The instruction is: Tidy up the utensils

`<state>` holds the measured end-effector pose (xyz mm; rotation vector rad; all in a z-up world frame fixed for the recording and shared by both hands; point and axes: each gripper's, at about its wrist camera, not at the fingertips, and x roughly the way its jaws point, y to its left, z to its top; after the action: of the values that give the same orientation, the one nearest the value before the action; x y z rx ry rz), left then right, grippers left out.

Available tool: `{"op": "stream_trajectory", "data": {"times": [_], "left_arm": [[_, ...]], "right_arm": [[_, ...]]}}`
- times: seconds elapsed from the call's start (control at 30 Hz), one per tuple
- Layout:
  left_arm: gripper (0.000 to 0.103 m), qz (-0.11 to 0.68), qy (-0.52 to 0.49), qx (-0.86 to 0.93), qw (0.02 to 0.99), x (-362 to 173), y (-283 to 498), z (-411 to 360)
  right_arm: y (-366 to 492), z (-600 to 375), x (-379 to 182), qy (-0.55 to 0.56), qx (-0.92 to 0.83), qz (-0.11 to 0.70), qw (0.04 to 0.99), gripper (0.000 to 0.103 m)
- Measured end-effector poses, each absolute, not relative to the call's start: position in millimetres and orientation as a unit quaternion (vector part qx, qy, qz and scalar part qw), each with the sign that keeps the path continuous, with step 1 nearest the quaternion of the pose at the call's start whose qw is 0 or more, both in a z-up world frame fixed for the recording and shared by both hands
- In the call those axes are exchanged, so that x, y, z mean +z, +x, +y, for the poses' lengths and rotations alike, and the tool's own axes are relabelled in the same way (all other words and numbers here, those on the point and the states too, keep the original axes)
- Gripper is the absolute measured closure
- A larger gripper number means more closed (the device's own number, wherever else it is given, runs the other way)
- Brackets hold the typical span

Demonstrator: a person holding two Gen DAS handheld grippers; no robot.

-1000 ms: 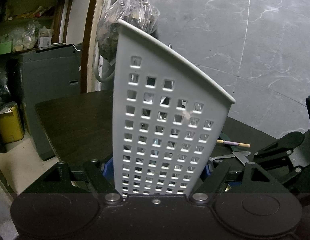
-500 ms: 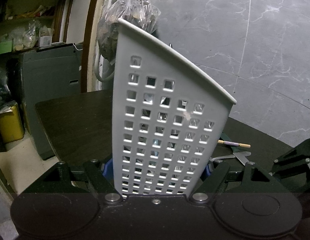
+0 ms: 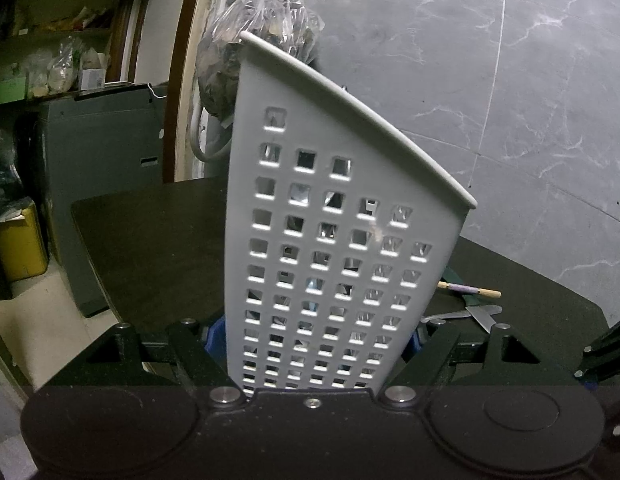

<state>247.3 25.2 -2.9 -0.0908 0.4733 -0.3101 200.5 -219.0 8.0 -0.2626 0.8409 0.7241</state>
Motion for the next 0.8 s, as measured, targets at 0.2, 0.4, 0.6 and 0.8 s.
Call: {"op": "stream_trajectory", "data": {"times": [0.2,0.4,0.6,0.8], "left_arm": [[0.024,0.234,-0.046,-0.152,0.959,-3,248,25],[0.024,0.235,-0.044,-0.152,0.959,-4,250,25],[0.024,0.236,-0.044,-0.152,0.959,-4,251,24],[0.024,0.236,-0.044,-0.152,0.959,-4,251,23]], "right_arm": [[218,-228,8,-0.091,0.376,0.41,0.826,0.079],[224,-222,8,-0.113,0.394,0.402,0.819,0.094],[218,-222,5,-0.104,0.391,0.39,0.827,0.099],[216,-227,1,-0.087,0.392,0.375,0.836,0.102]]}}
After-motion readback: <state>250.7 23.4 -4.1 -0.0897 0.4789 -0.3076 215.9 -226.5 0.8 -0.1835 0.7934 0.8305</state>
